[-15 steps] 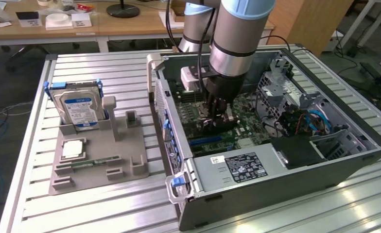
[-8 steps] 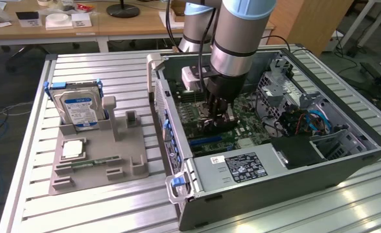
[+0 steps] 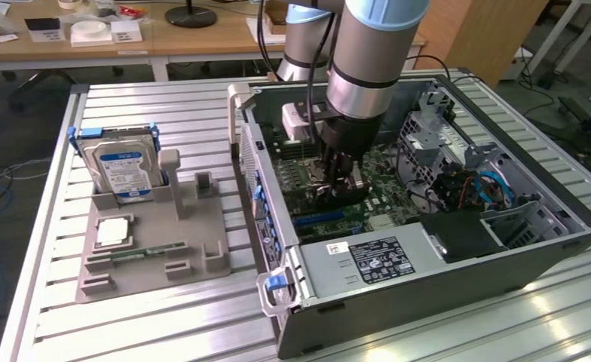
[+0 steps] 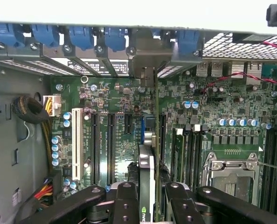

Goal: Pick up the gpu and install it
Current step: 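Insert the gpu into the slot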

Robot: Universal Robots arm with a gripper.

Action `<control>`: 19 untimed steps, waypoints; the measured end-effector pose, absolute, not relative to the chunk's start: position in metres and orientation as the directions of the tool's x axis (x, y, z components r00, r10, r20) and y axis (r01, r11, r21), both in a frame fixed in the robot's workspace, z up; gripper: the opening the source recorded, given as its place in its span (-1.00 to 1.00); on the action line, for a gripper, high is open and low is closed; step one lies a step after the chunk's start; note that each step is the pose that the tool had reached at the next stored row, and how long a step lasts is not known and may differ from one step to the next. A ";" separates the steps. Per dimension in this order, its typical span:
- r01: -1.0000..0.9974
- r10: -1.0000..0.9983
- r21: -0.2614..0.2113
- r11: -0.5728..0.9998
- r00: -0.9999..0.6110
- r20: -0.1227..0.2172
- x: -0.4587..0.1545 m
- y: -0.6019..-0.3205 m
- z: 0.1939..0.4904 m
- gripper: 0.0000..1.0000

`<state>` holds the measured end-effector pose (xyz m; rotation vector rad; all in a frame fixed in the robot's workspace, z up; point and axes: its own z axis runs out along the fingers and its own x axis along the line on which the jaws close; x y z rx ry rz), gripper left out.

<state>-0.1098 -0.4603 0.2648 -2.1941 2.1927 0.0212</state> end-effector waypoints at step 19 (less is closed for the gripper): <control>-1.000 -0.999 -0.018 0.011 -0.011 -0.038 -0.110 -0.460 0.261 -0.47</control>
